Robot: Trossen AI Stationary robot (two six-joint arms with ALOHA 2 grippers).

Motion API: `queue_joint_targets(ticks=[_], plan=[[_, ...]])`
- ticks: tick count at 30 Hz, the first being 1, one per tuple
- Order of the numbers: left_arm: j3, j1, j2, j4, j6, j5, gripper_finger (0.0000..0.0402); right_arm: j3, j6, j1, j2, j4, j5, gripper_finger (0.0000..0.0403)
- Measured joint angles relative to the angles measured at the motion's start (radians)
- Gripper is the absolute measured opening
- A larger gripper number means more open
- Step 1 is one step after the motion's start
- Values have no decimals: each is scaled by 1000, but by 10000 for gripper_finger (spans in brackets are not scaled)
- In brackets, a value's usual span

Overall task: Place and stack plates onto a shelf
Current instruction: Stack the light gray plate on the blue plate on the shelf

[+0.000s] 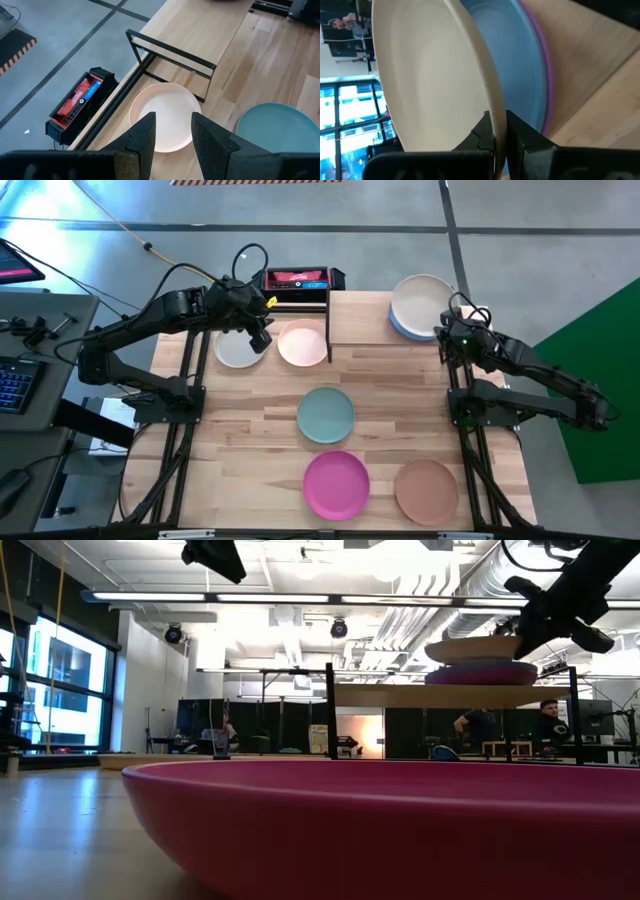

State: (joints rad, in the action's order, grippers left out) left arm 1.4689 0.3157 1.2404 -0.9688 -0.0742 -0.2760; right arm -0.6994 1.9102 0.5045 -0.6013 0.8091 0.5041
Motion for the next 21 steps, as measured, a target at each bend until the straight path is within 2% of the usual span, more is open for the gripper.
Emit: queue_joint_targets(ticks=[15,21], plan=[[0,0,0,0,24,0,115,0,-47,0,14,41,-16,2],[0,0,0,0,26,0,115,0,-68,0,30,48,-10,41]])
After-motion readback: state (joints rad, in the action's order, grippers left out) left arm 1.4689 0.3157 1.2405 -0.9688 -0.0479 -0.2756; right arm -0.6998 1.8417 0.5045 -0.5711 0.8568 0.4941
